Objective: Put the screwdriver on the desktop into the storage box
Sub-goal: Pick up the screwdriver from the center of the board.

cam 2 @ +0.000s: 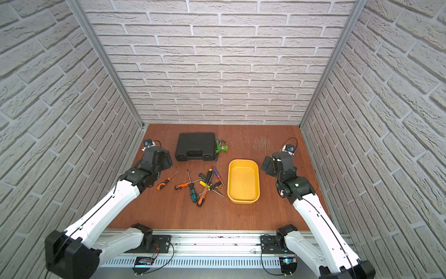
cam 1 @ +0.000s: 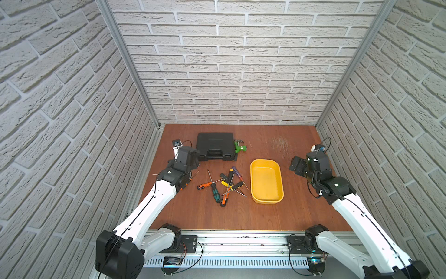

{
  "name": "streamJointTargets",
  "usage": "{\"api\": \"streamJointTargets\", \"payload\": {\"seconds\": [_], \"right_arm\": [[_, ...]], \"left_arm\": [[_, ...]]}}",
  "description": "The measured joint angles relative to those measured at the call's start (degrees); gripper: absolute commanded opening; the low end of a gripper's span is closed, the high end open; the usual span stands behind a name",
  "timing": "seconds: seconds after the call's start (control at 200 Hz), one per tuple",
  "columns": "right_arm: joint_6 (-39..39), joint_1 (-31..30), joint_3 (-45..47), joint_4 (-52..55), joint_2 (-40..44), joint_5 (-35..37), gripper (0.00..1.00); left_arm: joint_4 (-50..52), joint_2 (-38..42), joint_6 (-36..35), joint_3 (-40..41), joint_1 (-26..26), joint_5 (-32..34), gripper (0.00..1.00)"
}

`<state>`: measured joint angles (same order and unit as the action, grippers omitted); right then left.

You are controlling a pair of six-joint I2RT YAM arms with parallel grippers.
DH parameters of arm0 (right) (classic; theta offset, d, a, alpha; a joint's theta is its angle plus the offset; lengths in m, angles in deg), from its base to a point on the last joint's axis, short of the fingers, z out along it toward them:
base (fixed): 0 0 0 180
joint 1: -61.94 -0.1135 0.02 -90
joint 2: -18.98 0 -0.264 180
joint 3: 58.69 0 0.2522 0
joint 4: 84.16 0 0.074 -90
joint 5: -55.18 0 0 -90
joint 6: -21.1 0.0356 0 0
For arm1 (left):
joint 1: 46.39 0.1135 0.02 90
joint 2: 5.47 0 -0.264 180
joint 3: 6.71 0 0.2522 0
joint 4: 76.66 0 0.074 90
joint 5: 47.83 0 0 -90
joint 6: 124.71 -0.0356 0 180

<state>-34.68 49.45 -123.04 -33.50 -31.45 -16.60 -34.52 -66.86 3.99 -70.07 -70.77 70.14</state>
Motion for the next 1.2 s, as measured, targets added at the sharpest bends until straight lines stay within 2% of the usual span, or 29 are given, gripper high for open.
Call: {"api": "streamJointTargets", "payload": {"seconds": [0.055, 0.1, 0.245, 0.345, 0.48, 0.645, 0.82, 0.88, 0.98, 1.2], "right_arm": [[0.9, -0.2, 0.4, 0.4, 0.2, -3.5, 0.86], [1.8, -2.5, -0.2, 0.4, -1.4, -5.6, 0.81], [4.0, -19.4, -8.2, 3.3, -14.5, -6.4, 0.69], [5.7, -30.3, -16.1, 5.4, -24.4, -5.0, 0.58], [9.1, -38.7, -22.7, 5.8, -34.6, -5.4, 0.56], [12.1, -39.5, -25.9, 5.4, -44.2, -6.4, 0.55], [12.3, -38.9, -34.9, 5.5, -55.2, -7.2, 0.46], [12.3, -38.4, -36.7, 5.1, -57.3, -7.7, 0.45], [11.9, -37.9, -38.3, 4.7, -59.8, -8.2, 0.38], [11.3, -36.4, -40.3, 3.9, -65.1, -9.2, 0.36]], "left_arm": [[2.4, 1.8, 3.1, 2.6, -4.1, -1.4, 0.69], [4.1, 3.4, 6.0, 4.8, -7.5, -2.3, 0.67], [7.6, 5.7, 12.9, 9.2, -18.2, -2.6, 0.65], [8.1, 5.5, 15.5, 9.2, -20.0, -2.4, 0.63], [8.0, 5.4, 18.5, 9.3, -20.2, -2.1, 0.64], [7.7, 5.9, 21.9, 10.9, -20.1, -1.9, 0.63], [7.9, 7.7, 23.6, 12.1, -19.9, -1.9, 0.63], [7.8, 8.2, 24.0, 12.2, -19.9, -1.9, 0.63], [7.3, 8.5, 25.1, 13.2, -19.6, -2.3, 0.6], [5.8, 7.2, 28.3, 16.7, -19.5, -3.8, 0.59]]}}
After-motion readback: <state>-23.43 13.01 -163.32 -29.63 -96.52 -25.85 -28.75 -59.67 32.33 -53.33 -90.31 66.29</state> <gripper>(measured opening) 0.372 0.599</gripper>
